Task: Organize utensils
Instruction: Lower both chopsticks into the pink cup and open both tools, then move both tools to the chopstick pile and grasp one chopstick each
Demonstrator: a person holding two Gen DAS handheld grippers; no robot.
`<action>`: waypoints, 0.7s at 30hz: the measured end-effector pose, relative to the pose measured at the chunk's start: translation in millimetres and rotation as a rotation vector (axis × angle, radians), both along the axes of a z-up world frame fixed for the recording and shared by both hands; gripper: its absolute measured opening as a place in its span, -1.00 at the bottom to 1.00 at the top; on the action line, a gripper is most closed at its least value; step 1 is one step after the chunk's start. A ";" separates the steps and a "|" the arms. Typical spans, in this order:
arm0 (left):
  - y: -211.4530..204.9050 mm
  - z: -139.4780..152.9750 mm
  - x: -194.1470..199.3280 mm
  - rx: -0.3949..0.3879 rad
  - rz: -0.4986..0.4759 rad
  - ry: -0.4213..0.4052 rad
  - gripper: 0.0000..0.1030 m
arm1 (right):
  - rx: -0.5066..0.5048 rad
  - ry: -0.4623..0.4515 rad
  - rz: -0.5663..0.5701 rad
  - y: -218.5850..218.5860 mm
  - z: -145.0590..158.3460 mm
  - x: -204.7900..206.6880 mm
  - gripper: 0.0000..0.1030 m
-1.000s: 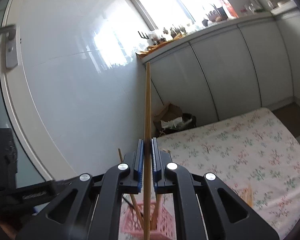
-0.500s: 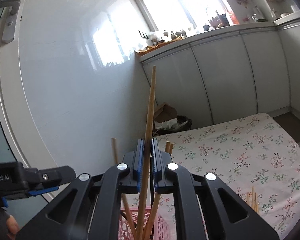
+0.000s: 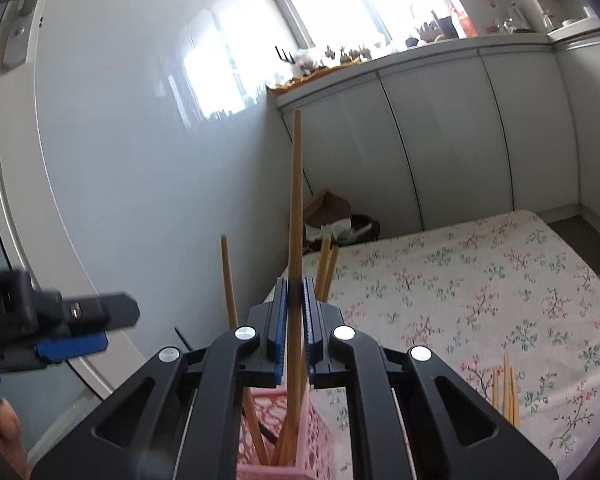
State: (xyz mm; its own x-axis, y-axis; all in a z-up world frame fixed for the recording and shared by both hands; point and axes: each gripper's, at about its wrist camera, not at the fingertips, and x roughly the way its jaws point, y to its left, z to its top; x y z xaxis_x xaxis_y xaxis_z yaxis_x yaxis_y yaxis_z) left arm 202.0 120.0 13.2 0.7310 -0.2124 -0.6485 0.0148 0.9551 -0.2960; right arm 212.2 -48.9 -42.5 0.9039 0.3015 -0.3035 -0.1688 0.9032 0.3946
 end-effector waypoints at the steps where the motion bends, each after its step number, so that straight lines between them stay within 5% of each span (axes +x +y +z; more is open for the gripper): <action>1: -0.3 0.1 0.1 -0.001 -0.002 0.000 0.35 | 0.000 0.020 0.016 0.1 -1.4 0.1 -0.77; 5: -0.8 2.2 -0.8 -0.011 -0.011 -0.008 0.35 | -0.039 0.044 0.062 -3.6 9.0 -6.1 -0.45; 10: -6.0 3.6 -3.2 -0.010 -0.025 -0.006 0.35 | -0.131 0.058 0.057 -30.8 42.1 -23.1 -0.39; 16: -35.1 8.6 -14.6 0.020 -0.102 -0.021 0.35 | -0.178 0.269 -0.011 -99.1 70.8 -35.8 -0.34; 21: -88.4 10.5 -33.0 0.099 -0.218 -0.044 0.36 | -0.100 0.471 -0.084 -163.9 28.3 -54.3 0.00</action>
State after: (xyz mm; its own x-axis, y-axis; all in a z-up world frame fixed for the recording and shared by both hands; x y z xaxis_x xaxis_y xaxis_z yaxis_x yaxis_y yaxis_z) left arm 169.0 31.6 23.7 0.7028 -0.3054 -0.6425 0.2348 0.9521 -0.1956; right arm 158.0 -212.8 -14.2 0.6811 0.1820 -0.7092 0.0822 0.9434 0.3212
